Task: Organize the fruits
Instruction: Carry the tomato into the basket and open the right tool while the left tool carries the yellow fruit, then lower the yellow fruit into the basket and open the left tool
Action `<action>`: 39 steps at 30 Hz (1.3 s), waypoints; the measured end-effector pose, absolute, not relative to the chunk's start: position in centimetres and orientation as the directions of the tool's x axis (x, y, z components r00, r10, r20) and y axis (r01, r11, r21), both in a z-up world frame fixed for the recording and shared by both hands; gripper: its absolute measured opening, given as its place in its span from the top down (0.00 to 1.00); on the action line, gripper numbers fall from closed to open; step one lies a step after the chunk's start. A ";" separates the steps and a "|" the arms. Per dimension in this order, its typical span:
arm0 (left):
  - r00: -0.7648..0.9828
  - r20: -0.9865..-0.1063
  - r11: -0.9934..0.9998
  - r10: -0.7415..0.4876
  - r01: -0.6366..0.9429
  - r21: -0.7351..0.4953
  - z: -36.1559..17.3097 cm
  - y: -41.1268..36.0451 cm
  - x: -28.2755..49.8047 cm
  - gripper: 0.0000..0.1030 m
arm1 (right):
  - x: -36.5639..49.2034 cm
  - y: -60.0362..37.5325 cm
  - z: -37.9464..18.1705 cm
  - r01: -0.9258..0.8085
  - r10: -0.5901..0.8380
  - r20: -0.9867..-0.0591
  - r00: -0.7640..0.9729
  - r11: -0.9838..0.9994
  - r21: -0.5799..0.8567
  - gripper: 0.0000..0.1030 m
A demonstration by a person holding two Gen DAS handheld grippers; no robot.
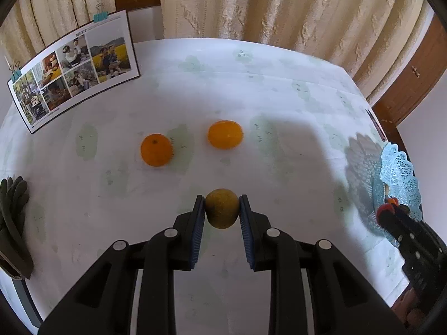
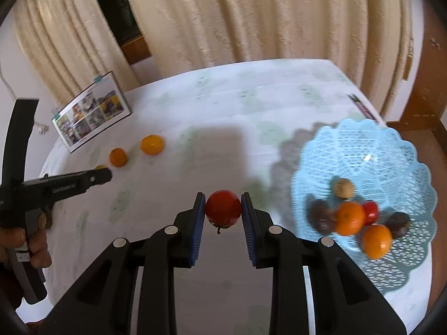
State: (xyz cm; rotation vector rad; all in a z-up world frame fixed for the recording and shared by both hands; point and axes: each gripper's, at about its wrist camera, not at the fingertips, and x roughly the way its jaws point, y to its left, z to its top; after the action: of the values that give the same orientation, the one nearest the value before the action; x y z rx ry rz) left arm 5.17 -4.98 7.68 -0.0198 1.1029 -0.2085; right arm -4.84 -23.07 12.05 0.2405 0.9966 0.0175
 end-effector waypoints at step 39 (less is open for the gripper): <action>0.401 -0.874 0.922 -0.275 0.368 -0.122 9.0 -18.2 1.1 0.76 | -12.1 -39.4 12.6 0.454 -0.141 -0.827 0.544 0.878 0.149 0.36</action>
State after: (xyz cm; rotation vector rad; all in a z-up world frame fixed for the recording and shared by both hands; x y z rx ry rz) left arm 1.08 -18.20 8.99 0.0957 1.0846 -0.4072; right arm -12.10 -39.39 12.61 0.3690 0.9338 -0.3629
